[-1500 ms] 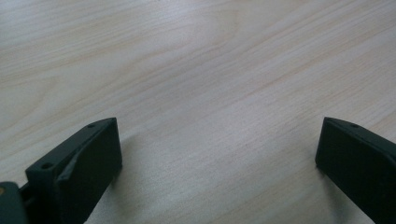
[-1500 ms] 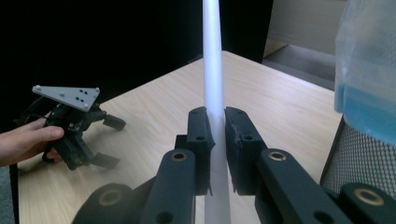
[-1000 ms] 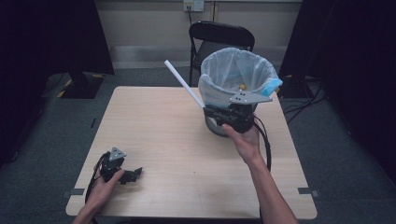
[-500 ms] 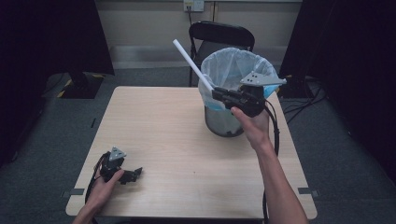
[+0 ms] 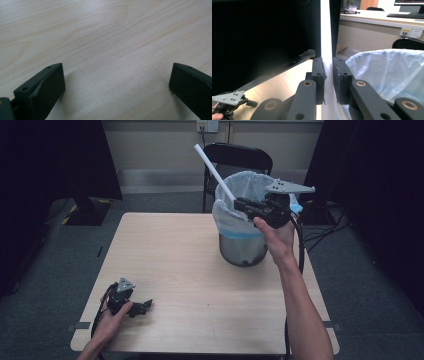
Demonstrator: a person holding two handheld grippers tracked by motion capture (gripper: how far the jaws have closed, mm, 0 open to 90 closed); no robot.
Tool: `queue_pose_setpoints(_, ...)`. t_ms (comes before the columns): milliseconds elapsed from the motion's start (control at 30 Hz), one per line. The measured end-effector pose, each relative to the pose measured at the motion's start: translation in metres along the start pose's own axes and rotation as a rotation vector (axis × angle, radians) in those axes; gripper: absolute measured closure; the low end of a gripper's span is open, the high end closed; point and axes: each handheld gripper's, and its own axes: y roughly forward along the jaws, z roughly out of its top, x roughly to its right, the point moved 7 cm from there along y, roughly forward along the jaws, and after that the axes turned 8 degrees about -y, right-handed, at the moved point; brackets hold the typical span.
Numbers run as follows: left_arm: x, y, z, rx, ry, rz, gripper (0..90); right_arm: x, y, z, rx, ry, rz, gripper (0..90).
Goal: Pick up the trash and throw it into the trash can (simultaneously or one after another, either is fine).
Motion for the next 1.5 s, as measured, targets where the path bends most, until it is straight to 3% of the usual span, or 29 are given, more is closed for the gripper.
queue_pose_setpoints(367,0.0,0.0,0.0,0.0,0.0,0.0,0.0,0.032,0.002,0.001,-0.042,0.03,-0.055,80.8)
queue_pose_setpoints(600,0.0,0.0,0.0,0.0,0.0,0.0,0.0,0.054,0.008,-0.007,-0.076,0.064,-0.09,80.6)
queue_pose_setpoints(833,0.0,0.0,0.0,0.001,0.0,-0.001,0.0,0.066,0.013,-0.013,-0.096,0.084,-0.113,80.2)
queue_pose_setpoints(933,0.0,0.0,0.0,0.0,-0.001,0.0,0.0,0.074,0.016,-0.018,-0.118,0.099,-0.146,72.1)
queue_pose_setpoints(1000,0.0,0.0,0.0,0.0,0.0,-0.001,0.0,0.077,0.018,-0.022,-0.125,0.099,-0.168,59.3)
queue_pose_setpoints(1167,0.0,0.0,0.0,0.0,0.0,-0.001,0.0,0.076,0.016,-0.022,-0.109,0.111,-0.167,47.4)
queue_pose_setpoints(1500,0.0,0.0,0.0,-0.002,0.002,0.0,0.0,0.069,0.011,-0.021,-0.101,0.12,-0.139,37.7)
